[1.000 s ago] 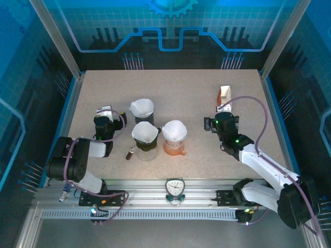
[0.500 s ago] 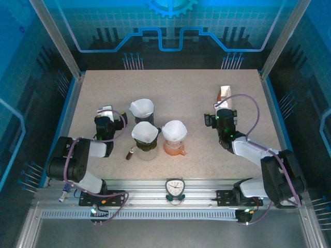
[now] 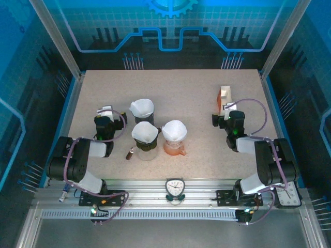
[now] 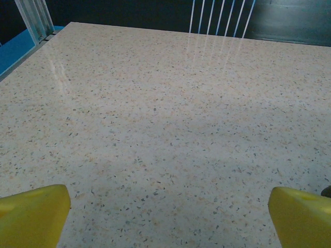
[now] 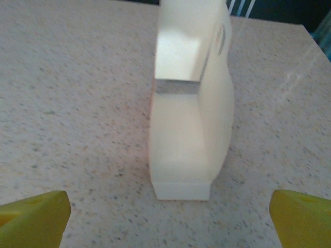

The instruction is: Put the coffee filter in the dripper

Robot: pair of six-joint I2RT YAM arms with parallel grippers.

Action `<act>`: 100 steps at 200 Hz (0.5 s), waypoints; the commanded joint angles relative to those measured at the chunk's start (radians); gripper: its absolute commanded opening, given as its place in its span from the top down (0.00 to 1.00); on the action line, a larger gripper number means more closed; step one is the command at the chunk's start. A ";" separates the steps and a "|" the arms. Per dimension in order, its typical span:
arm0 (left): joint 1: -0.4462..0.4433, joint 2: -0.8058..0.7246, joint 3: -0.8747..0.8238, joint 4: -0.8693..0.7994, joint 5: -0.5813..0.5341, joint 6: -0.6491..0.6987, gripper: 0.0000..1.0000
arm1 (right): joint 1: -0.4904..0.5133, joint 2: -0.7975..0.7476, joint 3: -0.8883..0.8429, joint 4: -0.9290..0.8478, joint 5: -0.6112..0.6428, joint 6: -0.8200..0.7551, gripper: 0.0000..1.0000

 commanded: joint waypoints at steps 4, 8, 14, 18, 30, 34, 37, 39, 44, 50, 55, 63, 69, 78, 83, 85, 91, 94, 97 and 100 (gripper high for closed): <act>-0.006 0.006 -0.005 0.030 -0.014 0.021 0.01 | -0.005 0.039 -0.108 0.283 -0.048 0.008 0.00; -0.006 0.006 -0.005 0.030 -0.014 0.021 0.01 | -0.009 0.026 -0.110 0.259 -0.048 0.018 0.00; -0.006 0.007 -0.005 0.030 -0.013 0.021 0.01 | -0.013 0.027 -0.109 0.266 -0.050 0.022 0.00; -0.006 0.006 -0.005 0.030 -0.013 0.021 0.01 | -0.014 0.038 -0.107 0.285 -0.041 0.022 0.00; -0.006 0.006 -0.005 0.030 -0.014 0.021 0.01 | -0.018 0.027 -0.087 0.222 -0.019 0.043 0.00; -0.006 0.006 -0.005 0.031 -0.014 0.022 0.01 | -0.018 0.031 -0.090 0.238 -0.020 0.039 0.00; -0.006 0.006 -0.005 0.030 -0.014 0.022 0.01 | -0.018 0.036 -0.093 0.253 -0.017 0.035 0.00; -0.006 0.006 -0.005 0.030 -0.014 0.021 0.01 | -0.017 0.038 -0.094 0.260 -0.015 0.034 0.00; -0.005 0.006 -0.005 0.031 -0.013 0.021 0.01 | -0.017 0.034 -0.093 0.247 -0.011 0.036 0.00; -0.006 0.006 -0.005 0.030 -0.014 0.021 0.01 | -0.016 0.032 -0.091 0.239 -0.007 0.039 0.00; -0.006 0.006 -0.005 0.030 -0.013 0.021 0.01 | -0.014 0.034 -0.094 0.253 -0.004 0.036 0.00; -0.006 0.007 -0.005 0.030 -0.014 0.021 0.01 | -0.007 0.034 -0.097 0.256 0.027 0.040 0.00; -0.006 0.006 -0.005 0.030 -0.015 0.021 0.01 | -0.006 0.033 -0.100 0.261 0.041 0.042 0.00; -0.005 0.006 -0.005 0.030 -0.014 0.021 0.01 | -0.006 0.035 -0.101 0.263 0.040 0.043 0.00; -0.006 0.006 -0.005 0.030 -0.015 0.021 0.01 | -0.005 0.034 -0.099 0.259 0.040 0.042 0.00; -0.006 0.007 -0.005 0.030 -0.014 0.021 0.01 | -0.006 0.034 -0.099 0.257 0.039 0.042 0.00; -0.006 0.006 -0.005 0.030 -0.013 0.022 0.01 | -0.004 0.036 -0.093 0.252 0.036 0.037 0.00; -0.006 0.006 -0.005 0.030 -0.014 0.021 0.01 | -0.003 0.036 -0.091 0.250 0.033 0.034 0.00; -0.006 0.006 -0.005 0.030 -0.014 0.021 0.01 | -0.001 0.037 -0.090 0.248 0.029 0.032 0.00; -0.006 0.006 -0.005 0.030 -0.014 0.021 0.01 | -0.001 0.038 -0.089 0.248 0.029 0.030 0.00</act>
